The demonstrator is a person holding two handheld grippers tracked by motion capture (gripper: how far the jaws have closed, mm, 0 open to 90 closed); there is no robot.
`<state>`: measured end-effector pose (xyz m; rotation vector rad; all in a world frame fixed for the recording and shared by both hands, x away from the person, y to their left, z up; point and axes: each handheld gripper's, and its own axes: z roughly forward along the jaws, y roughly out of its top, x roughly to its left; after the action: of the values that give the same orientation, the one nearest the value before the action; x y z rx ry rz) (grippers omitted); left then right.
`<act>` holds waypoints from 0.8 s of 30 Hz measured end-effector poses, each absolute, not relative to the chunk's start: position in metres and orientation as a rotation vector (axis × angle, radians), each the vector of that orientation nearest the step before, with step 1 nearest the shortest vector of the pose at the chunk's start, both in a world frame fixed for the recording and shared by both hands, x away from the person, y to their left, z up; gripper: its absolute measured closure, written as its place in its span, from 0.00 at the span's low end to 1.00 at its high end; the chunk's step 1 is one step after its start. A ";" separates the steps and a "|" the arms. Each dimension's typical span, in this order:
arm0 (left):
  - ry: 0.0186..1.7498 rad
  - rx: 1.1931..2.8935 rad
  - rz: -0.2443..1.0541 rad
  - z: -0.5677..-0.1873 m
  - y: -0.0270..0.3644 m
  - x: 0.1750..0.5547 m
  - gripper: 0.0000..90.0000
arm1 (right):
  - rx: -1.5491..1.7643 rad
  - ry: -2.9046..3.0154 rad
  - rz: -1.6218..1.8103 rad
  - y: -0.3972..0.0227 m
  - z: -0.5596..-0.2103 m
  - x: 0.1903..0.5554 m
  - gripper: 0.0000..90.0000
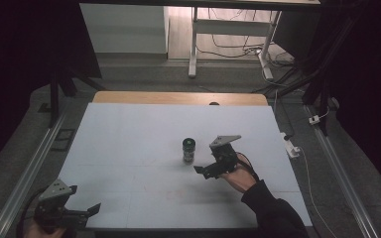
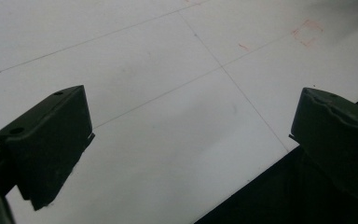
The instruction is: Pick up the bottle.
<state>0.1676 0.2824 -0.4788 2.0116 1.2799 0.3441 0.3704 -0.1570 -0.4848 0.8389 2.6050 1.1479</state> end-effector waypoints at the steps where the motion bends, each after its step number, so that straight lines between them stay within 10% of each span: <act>1: 1.280 2.012 0.344 -0.479 0.282 0.168 0.00 | 0.837 2.608 1.142 -0.155 -0.486 0.371 0.00; 24: 1.278 2.006 0.338 -0.479 0.283 0.168 0.00 | 0.740 2.651 1.105 -0.119 -0.504 0.399 0.00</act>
<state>0.1678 0.2832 -0.4789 2.0059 1.2784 0.3384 0.3992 -0.1187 -0.5041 0.7397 2.6513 1.1053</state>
